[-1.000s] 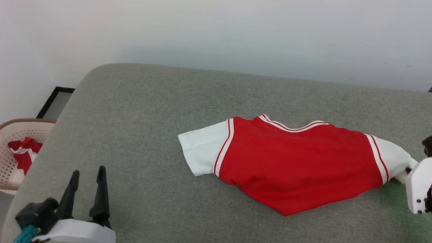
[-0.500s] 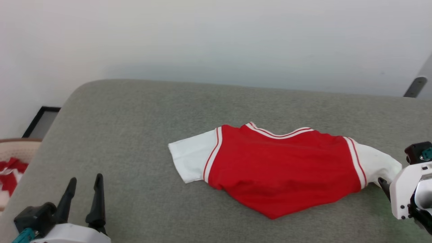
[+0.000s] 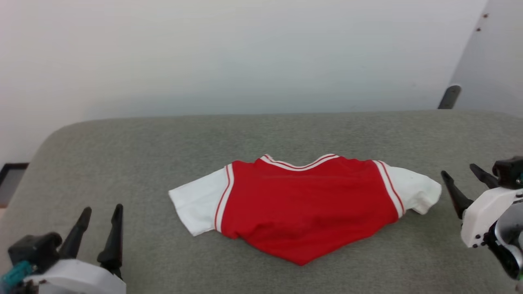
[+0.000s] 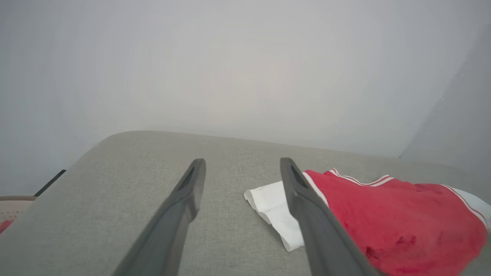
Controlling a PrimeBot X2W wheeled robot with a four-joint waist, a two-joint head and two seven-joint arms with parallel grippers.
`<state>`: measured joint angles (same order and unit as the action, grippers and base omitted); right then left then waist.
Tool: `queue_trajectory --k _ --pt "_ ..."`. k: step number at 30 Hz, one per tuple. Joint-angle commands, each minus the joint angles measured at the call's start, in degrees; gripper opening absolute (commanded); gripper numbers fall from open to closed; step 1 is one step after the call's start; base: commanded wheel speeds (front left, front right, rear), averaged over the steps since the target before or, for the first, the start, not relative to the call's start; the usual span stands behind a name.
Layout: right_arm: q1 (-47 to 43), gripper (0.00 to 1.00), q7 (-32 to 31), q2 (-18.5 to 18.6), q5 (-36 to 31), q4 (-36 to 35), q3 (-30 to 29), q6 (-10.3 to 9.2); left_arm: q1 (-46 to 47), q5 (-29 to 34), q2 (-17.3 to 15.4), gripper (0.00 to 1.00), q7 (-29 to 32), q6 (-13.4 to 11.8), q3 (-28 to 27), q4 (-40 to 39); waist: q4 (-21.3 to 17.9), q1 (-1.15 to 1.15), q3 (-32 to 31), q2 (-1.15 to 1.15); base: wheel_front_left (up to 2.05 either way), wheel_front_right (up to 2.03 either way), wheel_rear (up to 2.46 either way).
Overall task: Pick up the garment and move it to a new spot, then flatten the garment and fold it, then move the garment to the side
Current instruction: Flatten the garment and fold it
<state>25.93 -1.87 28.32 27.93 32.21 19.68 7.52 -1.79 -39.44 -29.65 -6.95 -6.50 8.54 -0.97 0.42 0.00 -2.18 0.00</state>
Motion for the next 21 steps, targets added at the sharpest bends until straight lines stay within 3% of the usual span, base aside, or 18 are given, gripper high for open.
queue_trajectory --k 1,11,13,14,21 --pt "-1.19 1.00 1.80 -0.65 -1.03 -1.22 -0.87 -0.06 1.18 -0.78 -0.56 1.00 0.98 0.61 -0.09 -0.44 -1.76 0.00 -0.16 0.00 0.00 0.00 0.00" --pt "-6.93 1.00 11.30 -6.87 -9.24 -12.14 -9.77 -0.06 12.55 -5.10 -5.94 1.00 16.69 4.58 2.74 1.99 -4.75 0.00 2.56 0.00 0.00 0.00 0.00" --pt "-7.67 1.00 12.02 -8.52 -10.56 -14.61 -11.04 -0.06 16.01 -5.53 -7.46 1.00 21.00 5.50 3.66 4.02 -5.39 0.00 3.84 0.00 0.00 0.00 0.00" --pt "-7.67 1.00 12.02 -8.52 -10.56 -14.61 -11.04 -0.06 16.01 -5.53 -7.46 1.00 21.00 5.50 3.66 4.02 -5.39 0.00 3.84 0.00 0.00 0.00 0.00" --pt "-8.35 1.00 10.76 -12.11 -13.23 -19.94 -12.44 -0.06 27.34 -9.40 -8.58 1.00 36.33 6.71 7.24 12.02 -7.81 0.00 8.87 0.00 0.00 0.00 0.00"
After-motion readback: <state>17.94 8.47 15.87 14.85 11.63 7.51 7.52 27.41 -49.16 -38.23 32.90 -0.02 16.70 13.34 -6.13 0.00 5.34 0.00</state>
